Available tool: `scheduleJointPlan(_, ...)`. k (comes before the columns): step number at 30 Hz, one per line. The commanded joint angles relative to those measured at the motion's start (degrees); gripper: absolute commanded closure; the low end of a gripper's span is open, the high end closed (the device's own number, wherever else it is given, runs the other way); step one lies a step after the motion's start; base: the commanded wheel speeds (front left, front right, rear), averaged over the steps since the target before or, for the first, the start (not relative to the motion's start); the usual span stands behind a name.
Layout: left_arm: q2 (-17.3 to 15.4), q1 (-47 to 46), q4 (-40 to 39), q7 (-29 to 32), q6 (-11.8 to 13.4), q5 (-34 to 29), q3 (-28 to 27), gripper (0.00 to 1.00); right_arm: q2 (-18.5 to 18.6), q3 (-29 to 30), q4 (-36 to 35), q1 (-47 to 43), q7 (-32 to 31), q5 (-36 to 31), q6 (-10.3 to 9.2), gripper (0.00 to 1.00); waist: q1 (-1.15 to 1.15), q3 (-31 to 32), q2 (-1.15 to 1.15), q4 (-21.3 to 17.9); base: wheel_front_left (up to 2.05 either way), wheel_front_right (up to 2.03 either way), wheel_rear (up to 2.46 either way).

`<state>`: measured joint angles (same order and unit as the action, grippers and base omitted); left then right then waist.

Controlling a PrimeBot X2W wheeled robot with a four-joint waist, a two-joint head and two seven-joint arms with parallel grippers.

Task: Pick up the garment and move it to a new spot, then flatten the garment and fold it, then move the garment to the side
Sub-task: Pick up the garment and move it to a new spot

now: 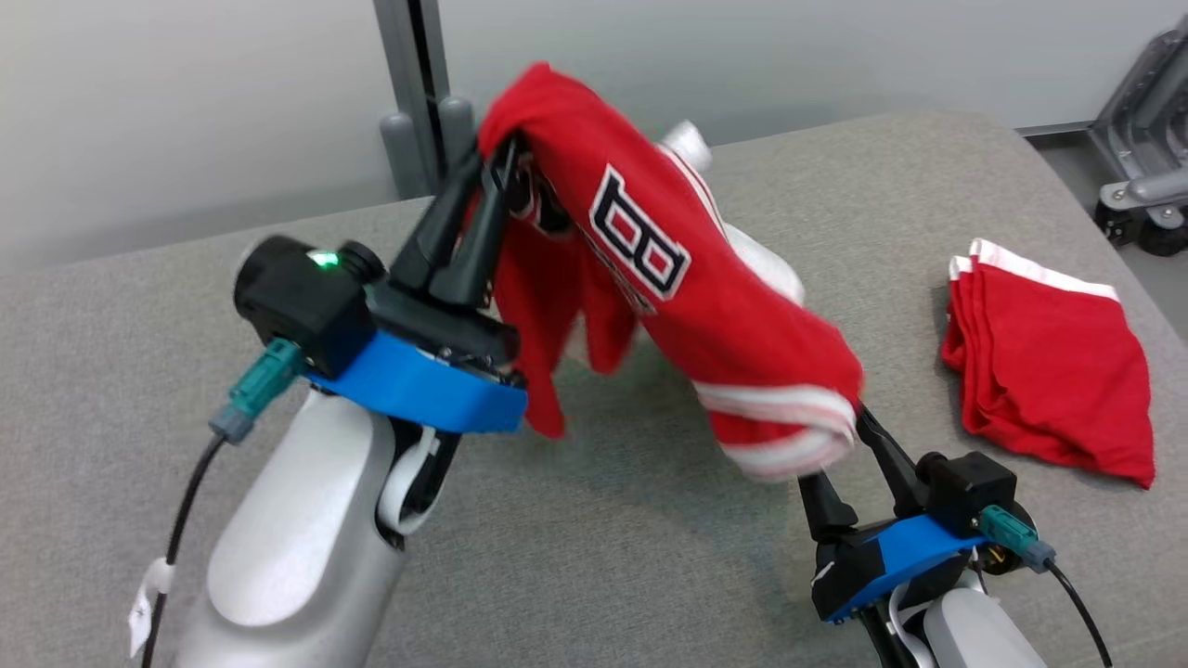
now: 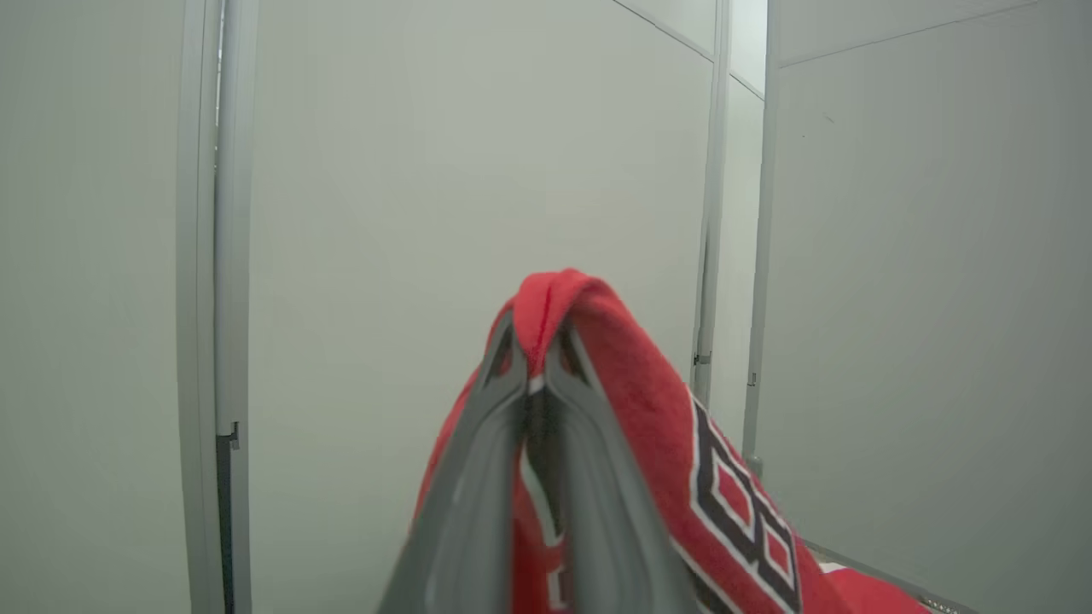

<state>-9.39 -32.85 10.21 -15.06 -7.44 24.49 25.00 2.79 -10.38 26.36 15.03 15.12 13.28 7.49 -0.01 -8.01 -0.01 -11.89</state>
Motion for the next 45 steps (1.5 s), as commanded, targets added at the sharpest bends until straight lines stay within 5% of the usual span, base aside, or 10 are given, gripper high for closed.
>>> scheduleJointPlan(1,-0.17,1.81,1.84,-0.16,-0.08,-0.11,0.34,1.0,0.21,0.22,-0.49,-0.87,0.04,0.28,0.0,0.0,0.01,0.61,0.01,-0.8,0.0,0.0,0.0)
scheduleJointPlan(13,-4.38,3.43,17.49,-0.18,1.57,-0.98,-5.37,1.0,0.22,0.83,-1.69,-0.39,0.04,0.27,0.01,0.0,0.01,-2.56,0.01,-0.19,0.0,0.0,0.0)
scheduleJointPlan(14,-4.8,3.53,19.42,-0.16,1.9,-1.09,-5.97,0.69,0.23,0.78,-1.78,-0.27,0.04,0.32,0.0,0.0,0.01,-2.76,0.01,-0.19,0.0,0.0,0.0)
scheduleJointPlan(15,-4.92,3.89,21.58,-0.15,1.93,-0.96,-6.47,0.0,0.22,0.62,-1.84,-0.17,0.04,0.4,0.01,0.0,0.01,-2.88,0.01,-0.21,0.0,0.0,0.0)
scheduleJointPlan(21,-4.59,7.24,24.73,-0.21,2.78,-2.28,-11.21,0.0,0.23,0.84,-1.33,-0.31,0.04,0.66,0.01,0.0,0.01,-1.59,0.01,0.76,0.0,0.0,0.0)
scheduleJointPlan(32,-0.5,23.03,17.91,-0.2,5.05,-7.96,-24.2,0.0,0.25,2.74,0.8,-2.49,0.03,-0.13,0.01,0.0,0.01,3.86,0.01,3.97,0.0,0.0,0.0)
scheduleJointPlan(45,4.91,34.25,11.4,-0.21,3.18,-14.26,-32.14,0.0,0.22,5.01,2.54,-5.37,0.03,-0.47,0.01,0.0,0.01,7.74,0.01,7.66,0.0,0.0,0.0)
